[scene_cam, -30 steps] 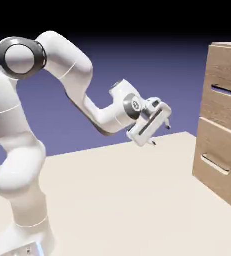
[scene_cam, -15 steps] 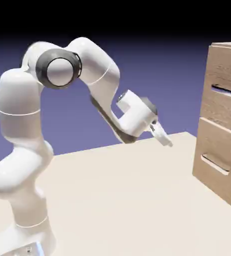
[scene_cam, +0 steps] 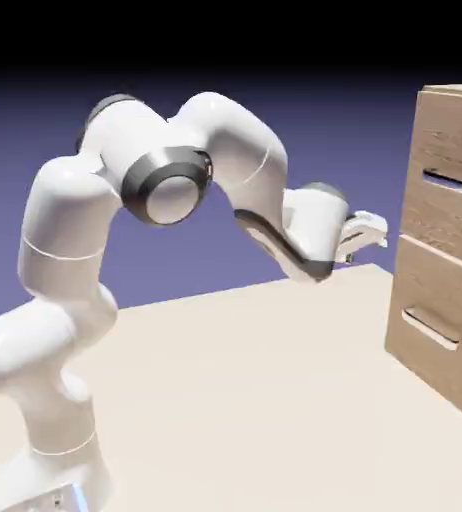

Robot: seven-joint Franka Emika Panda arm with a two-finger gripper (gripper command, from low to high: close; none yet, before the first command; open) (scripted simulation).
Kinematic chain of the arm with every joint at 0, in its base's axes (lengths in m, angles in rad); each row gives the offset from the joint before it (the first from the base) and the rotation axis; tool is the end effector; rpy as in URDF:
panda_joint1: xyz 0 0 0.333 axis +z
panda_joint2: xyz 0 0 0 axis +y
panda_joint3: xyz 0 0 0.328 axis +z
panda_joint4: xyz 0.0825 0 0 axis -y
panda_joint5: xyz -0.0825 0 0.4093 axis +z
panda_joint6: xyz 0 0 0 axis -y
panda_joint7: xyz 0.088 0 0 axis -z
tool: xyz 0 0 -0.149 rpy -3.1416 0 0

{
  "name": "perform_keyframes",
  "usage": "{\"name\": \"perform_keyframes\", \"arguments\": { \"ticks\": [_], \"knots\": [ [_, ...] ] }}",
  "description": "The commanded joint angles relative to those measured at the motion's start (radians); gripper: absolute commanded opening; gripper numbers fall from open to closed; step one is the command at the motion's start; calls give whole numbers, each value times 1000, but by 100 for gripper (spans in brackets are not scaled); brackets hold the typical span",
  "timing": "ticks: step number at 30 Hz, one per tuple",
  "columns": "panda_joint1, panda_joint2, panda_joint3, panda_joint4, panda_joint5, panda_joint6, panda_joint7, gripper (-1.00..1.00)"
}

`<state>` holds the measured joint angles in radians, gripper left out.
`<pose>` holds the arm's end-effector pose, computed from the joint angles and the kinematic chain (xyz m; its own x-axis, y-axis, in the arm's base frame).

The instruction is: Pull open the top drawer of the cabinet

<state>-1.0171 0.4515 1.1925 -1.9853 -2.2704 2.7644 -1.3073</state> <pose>0.6503 0.0933 0.3768 -0.4049 -0.1331 -0.9046 -0.0527 0.9911 -0.1222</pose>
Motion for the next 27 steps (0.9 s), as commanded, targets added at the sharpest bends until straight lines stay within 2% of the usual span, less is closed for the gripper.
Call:
{"name": "perform_keyframes", "arguments": {
  "ticks": [1, 13, 20, 21, 27],
  "knots": [
    [-20, 20, 23, 16, -44, -5, -39, 0],
    [-242, 240, 280, 194, -534, -64, -481, 0],
    [-29, 334, 140, 410, -500, -17, -590, 0],
    [-29, 334, 140, 411, -500, -17, -590, -100],
    [-202, 268, 258, 231, -525, -60, -516, -100]
  ]
}}
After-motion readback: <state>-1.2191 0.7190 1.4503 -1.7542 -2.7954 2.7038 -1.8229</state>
